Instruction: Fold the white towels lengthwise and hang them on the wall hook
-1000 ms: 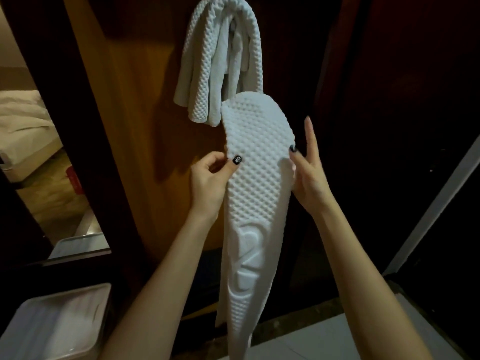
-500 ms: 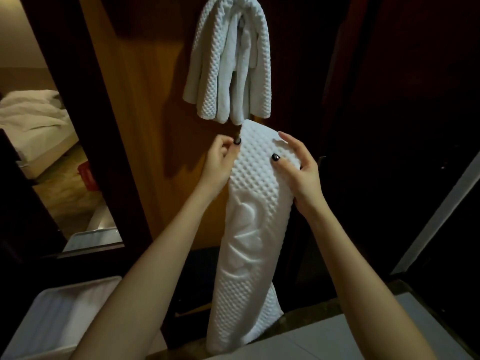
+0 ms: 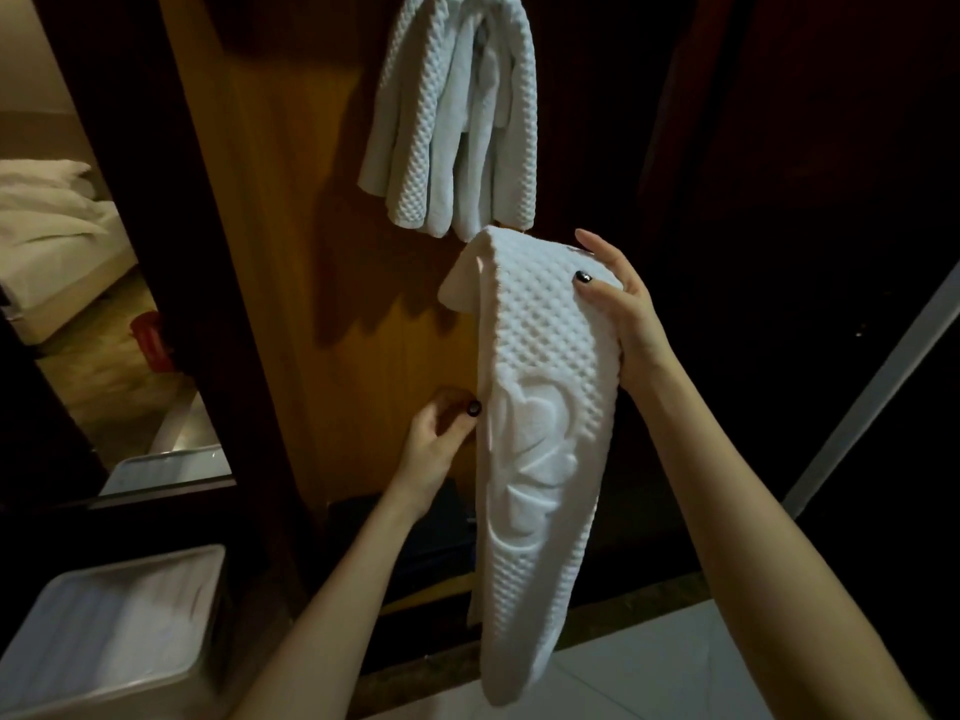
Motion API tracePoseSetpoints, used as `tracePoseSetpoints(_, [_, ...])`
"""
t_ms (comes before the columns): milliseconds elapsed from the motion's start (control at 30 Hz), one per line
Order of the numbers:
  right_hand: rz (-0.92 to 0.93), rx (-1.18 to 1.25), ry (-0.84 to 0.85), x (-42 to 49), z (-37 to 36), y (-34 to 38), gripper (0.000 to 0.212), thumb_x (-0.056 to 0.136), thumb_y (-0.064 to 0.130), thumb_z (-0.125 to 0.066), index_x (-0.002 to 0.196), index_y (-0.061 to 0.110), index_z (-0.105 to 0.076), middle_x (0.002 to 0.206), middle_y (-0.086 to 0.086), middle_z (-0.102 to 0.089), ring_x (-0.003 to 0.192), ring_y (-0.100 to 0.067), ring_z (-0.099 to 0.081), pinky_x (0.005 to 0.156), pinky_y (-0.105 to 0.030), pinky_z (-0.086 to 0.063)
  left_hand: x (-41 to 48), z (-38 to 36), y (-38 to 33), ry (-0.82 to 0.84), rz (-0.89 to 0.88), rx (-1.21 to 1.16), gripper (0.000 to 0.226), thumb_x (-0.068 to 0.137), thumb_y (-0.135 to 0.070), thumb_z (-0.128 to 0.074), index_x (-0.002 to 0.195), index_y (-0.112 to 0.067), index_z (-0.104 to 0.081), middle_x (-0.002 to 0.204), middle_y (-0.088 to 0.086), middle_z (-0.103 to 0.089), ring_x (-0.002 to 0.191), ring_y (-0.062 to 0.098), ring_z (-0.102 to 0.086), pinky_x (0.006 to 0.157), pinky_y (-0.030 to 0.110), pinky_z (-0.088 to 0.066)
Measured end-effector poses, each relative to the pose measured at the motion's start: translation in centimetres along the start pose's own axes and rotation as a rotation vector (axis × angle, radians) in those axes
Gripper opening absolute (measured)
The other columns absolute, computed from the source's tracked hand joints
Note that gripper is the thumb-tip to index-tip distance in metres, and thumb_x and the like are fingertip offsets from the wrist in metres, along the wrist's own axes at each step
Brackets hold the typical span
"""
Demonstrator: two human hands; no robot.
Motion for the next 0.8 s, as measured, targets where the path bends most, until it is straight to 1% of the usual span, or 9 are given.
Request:
tracePoseSetpoints(100, [-0.027, 0.065, -0.008, 0.6, 0.7, 0.9, 0.047, 0.081, 0.011, -0.061, 0.125, 0.027, -0.057, 0.129, -0.014, -0.059, 0.103, -0.024, -0.067, 0.081, -0.032, -0.056, 0.1, -0.1, -0.2, 0.114, 0.036, -0.031, 0.019, 0.08, -0.047, -0.066, 0.092, -0.034, -0.073, 0.095, -0.011, -0.072, 0.093, 0.005, -0.066, 0.074, 0.016, -0.05])
tracePoseSetpoints(200, [-0.039, 0.153, 0.011, 1.0, 1.4, 1.3, 0.047, 0.084, 0.01, -0.057, 0.128, 0.025, -0.053, 0.125, -0.015, -0.061, 0.101, -0.024, -0.068, 0.082, -0.034, -0.057, 0.3, -0.5, -0.1, 0.248, 0.112, -0.041, 0.025, 0.085, -0.047, -0.064, 0.094, -0.027, -0.076, 0.099, -0.004, -0.074, 0.095, 0.009, -0.068, 0.077, 0.017, -0.05])
tracePoseSetpoints(267, [-0.047, 0.189, 0.004, 1.1, 1.6, 1.4, 0.048, 0.085, 0.009, -0.056, 0.13, 0.023, -0.052, 0.124, -0.015, -0.061, 0.099, -0.023, -0.068, 0.081, -0.034, -0.057, 0.6, -0.6, -0.1, 0.217, 0.133, -0.028, 0.02, 0.081, -0.044, -0.067, 0.083, -0.027, -0.078, 0.091, -0.006, -0.075, 0.088, 0.004, -0.068, 0.073, 0.016, -0.05])
tracePoseSetpoints(333, [-0.056, 0.204, -0.016, 1.2, 1.7, 1.2, 0.048, 0.085, 0.009, -0.057, 0.13, 0.022, -0.052, 0.134, -0.018, -0.054, 0.099, -0.023, -0.068, 0.08, -0.034, -0.057, 1.1, -0.4, -0.2, 0.165, 0.097, -0.001, 0.012, 0.085, -0.024, -0.068, 0.083, -0.029, -0.078, 0.09, -0.008, -0.075, 0.087, 0.003, -0.068, 0.072, 0.014, -0.05])
tracePoseSetpoints(467, [-0.083, 0.199, -0.054, 1.1, 2.0, 0.2, 0.044, 0.087, 0.008, -0.057, 0.128, 0.023, -0.054, 0.139, -0.02, -0.049, 0.097, -0.022, -0.068, 0.077, -0.033, -0.057, 1.3, -0.3, 0.0, 0.008, -0.06, 0.197, 0.044, 0.083, 0.002, -0.066, 0.082, -0.042, -0.074, 0.083, -0.02, -0.071, 0.08, -0.004, -0.065, 0.07, 0.01, -0.047])
tracePoseSetpoints(567, [-0.094, 0.208, -0.106, 1.2, 2.1, -0.4, 0.04, 0.091, 0.004, -0.055, 0.126, 0.023, -0.055, 0.138, -0.02, -0.05, 0.097, -0.022, -0.067, 0.076, -0.033, -0.058, 0.0, -0.7, 0.3, -0.106, -0.161, 0.29, 0.053, 0.081, 0.011, -0.061, 0.092, -0.041, -0.058, 0.085, -0.022, -0.064, 0.081, -0.007, -0.059, 0.073, 0.008, -0.044])
tracePoseSetpoints(633, [-0.092, 0.211, -0.146, 1.3, 2.2, -0.7, 0.036, 0.093, 0.004, -0.053, 0.124, 0.022, -0.055, 0.129, -0.016, -0.056, 0.095, -0.021, -0.068, 0.075, -0.033, -0.058, -1.1, -0.5, 1.0, -0.116, -0.217, 0.396, 0.046, 0.082, 0.015, -0.057, 0.093, -0.03, -0.059, 0.087, -0.018, -0.06, 0.084, -0.009, -0.057, 0.075, 0.009, -0.043])
tracePoseSetpoints(733, [-0.085, 0.214, -0.156, 1.5, 2.2, -0.8, 0.032, 0.094, 0.004, -0.052, 0.121, 0.021, -0.054, 0.121, -0.013, -0.06, 0.094, -0.021, -0.068, 0.075, -0.033, -0.058, -2.4, -0.4, 2.0, -0.009, -0.059, 0.381, 0.015, 0.093, -0.008, -0.057, 0.106, -0.013, -0.063, 0.104, -0.012, -0.055, 0.096, -0.009, -0.052, 0.081, 0.02, -0.042])
tracePoseSetpoints(800, [-0.08, 0.218, -0.146, 1.8, 1.9, -0.8, 0.032, 0.094, 0.003, -0.051, 0.121, 0.02, -0.054, 0.123, -0.015, -0.058, 0.095, -0.023, -0.067, 0.077, -0.034, -0.058, -3.0, -0.7, 2.5, 0.021, 0.033, 0.353, 0.04, 0.088, -0.047, -0.061, 0.103, -0.01, -0.062, 0.114, -0.008, -0.051, 0.106, -0.011, -0.045, 0.087, 0.019, -0.039])
Point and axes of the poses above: each hand's wrist, its own x-axis towards the middle knuckle, its own z-axis out of the back of the hand, y = z × x, the point moved 1 cm from there along x, towards the middle knuckle
